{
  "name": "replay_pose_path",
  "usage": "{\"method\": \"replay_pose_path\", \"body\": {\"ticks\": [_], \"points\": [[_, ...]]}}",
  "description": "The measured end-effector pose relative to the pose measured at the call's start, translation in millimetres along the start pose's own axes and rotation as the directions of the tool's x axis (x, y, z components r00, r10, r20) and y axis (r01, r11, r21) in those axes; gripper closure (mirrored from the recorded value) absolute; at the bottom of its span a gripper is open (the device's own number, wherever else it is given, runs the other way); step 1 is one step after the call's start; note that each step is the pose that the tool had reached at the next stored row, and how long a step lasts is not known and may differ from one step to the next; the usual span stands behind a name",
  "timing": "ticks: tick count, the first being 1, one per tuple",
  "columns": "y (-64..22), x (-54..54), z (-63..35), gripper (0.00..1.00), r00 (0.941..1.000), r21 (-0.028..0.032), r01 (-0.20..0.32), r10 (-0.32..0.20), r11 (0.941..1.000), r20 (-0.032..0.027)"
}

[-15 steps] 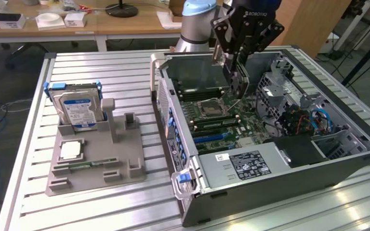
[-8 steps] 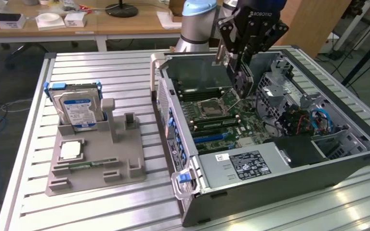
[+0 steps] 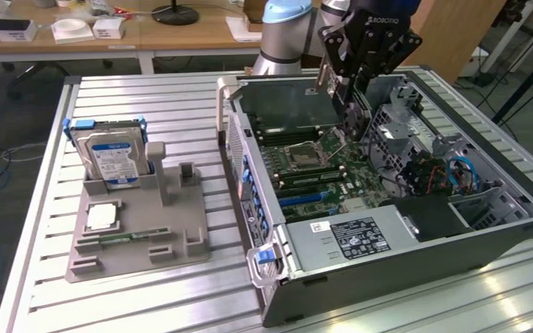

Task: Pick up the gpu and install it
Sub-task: 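Insert the gpu into the slot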

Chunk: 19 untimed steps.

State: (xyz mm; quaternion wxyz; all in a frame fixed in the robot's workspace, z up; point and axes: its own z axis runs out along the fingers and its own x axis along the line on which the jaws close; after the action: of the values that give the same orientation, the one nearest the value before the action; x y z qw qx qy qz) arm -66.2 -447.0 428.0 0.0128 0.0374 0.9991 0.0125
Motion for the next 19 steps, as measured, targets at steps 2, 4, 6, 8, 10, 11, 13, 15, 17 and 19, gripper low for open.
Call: {"method": "replay_pose_path", "body": {"ticks": [2, 4, 6, 8, 10, 11, 13, 15, 17, 19], "points": [[0.0, 0.0, 0.0, 0.74, 1.0000, -0.0001, 0.000, 0.000, 1.0000, 0.0001], [0.0, 0.0, 0.0, 0.74, 1.0000, -0.0001, 0.000, 0.000, 1.0000, 0.0000], [0.0, 0.0, 0.0, 0.74, 1.0000, 0.0000, 0.000, 0.000, 1.0000, 0.0000], [0.0, 0.0, 0.0, 0.74, 1.0000, 0.0000, 0.000, 0.000, 1.0000, 0.0000], [0.0, 0.0, 0.0, 0.74, 1.0000, 0.0000, 0.000, 0.000, 1.0000, 0.0000], [0.0, 0.0, 0.0, 0.74, 1.0000, 0.0000, 0.000, 0.000, 1.0000, 0.0000], [0.0, 0.0, 0.0, 0.74, 1.0000, -0.0001, 0.004, -0.004, 1.0000, -0.0001], [0.0, 0.0, 0.0, 0.74, 0.9999, -0.0004, 0.015, -0.015, 0.9999, -0.0003], [0.0, 0.0, 0.0, 0.74, 0.9997, -0.0007, 0.026, -0.026, 0.9997, -0.0006], [0.0, 0.0, 0.0, 0.74, 0.9993, -0.0009, 0.038, -0.038, 0.9993, -0.0010]]}}
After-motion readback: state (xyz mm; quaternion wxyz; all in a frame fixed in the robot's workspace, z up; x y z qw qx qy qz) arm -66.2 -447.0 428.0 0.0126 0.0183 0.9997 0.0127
